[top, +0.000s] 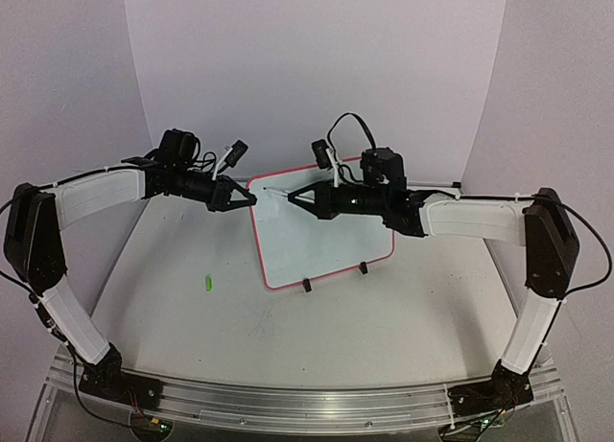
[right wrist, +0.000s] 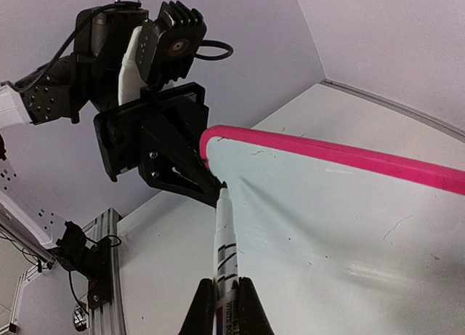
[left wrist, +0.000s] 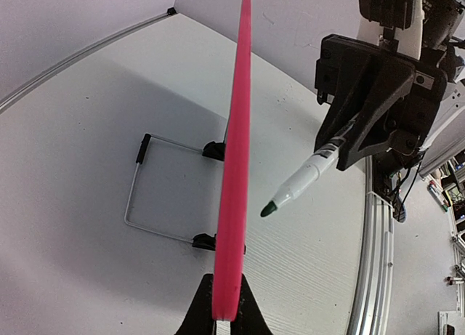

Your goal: Write a sentence on the whiteboard

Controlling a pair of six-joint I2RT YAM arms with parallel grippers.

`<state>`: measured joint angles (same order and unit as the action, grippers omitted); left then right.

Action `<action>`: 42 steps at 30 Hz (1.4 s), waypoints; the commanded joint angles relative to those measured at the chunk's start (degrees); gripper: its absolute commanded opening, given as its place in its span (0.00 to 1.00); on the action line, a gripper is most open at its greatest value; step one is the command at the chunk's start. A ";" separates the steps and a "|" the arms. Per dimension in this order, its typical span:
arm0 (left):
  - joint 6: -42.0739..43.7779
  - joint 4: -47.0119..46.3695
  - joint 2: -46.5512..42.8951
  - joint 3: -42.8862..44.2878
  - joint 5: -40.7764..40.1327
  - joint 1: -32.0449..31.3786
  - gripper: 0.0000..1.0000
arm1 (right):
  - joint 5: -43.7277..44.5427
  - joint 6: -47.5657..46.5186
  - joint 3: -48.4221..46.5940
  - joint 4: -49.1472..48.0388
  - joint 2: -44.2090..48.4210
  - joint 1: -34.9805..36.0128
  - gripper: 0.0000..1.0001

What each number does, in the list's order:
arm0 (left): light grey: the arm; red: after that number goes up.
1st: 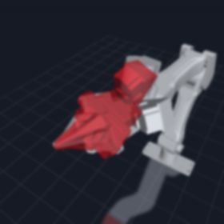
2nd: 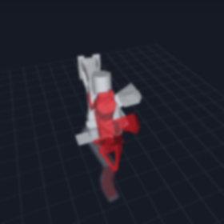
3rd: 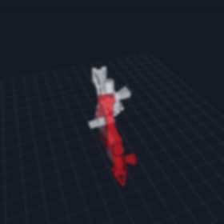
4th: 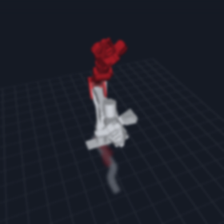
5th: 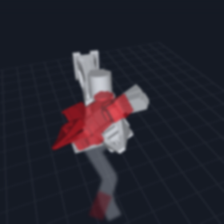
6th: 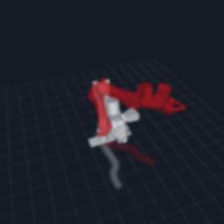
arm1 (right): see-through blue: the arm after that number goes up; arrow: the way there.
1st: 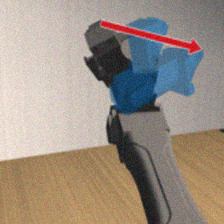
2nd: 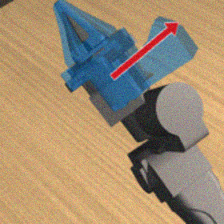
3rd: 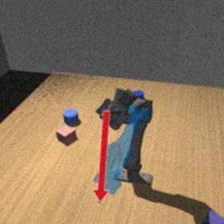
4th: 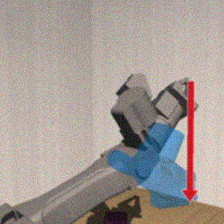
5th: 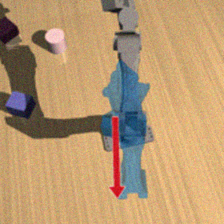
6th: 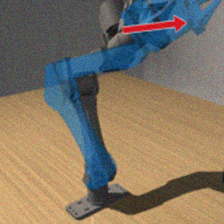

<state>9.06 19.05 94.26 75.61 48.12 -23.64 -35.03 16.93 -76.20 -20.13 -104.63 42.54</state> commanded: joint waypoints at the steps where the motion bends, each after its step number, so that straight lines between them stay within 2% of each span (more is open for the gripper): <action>1: 1.57 1.36 -0.59 0.13 0.37 -0.20 0.00 | 1.38 0.68 -3.13 -2.44 -1.58 0.26 0.00; 11: 1.96 1.86 -0.55 0.41 0.61 -0.21 0.00 | 4.52 1.30 -1.91 -2.37 -2.33 0.26 0.00; 28: 2.27 2.22 -0.73 0.67 0.54 -0.27 0.00 | 1.57 1.87 5.20 -2.98 -2.61 0.35 0.00; 36: 2.42 2.48 -0.69 0.76 0.29 -0.30 0.00 | -3.53 5.30 7.92 -11.45 2.14 0.58 0.00; 42: 2.43 2.48 -0.77 0.76 0.29 -0.34 0.00 | 1.15 5.30 8.33 -14.67 2.63 0.96 0.00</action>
<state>9.91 19.49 94.26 75.61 48.49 -23.64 -36.61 21.61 -67.77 -28.54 -104.97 43.18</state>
